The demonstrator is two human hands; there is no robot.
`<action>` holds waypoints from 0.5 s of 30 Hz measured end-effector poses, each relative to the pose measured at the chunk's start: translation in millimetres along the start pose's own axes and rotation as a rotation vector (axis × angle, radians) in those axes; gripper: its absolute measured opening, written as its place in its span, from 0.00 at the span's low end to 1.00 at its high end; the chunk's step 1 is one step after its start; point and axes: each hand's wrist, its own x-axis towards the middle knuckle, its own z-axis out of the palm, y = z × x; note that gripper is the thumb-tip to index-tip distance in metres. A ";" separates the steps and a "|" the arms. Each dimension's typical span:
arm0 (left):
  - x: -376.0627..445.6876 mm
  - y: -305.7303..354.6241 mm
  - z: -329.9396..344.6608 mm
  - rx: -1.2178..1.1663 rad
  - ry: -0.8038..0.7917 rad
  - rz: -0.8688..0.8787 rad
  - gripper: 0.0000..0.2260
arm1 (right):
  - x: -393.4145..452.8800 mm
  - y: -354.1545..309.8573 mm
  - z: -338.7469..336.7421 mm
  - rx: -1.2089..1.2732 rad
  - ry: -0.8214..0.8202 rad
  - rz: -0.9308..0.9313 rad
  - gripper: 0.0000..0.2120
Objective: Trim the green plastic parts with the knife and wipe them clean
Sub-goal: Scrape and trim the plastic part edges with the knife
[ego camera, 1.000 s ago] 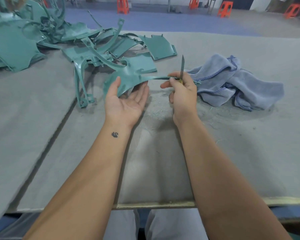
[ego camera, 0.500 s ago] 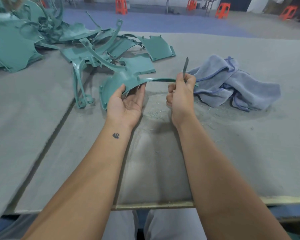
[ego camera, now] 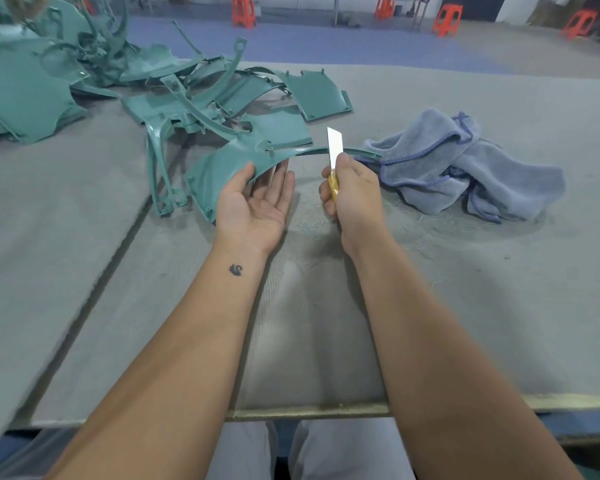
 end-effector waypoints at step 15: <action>7.0 0.9 -3.4 0.115 -0.003 -0.038 0.06 | 0.1 7.1 0.8 -0.233 -0.081 -0.115 0.19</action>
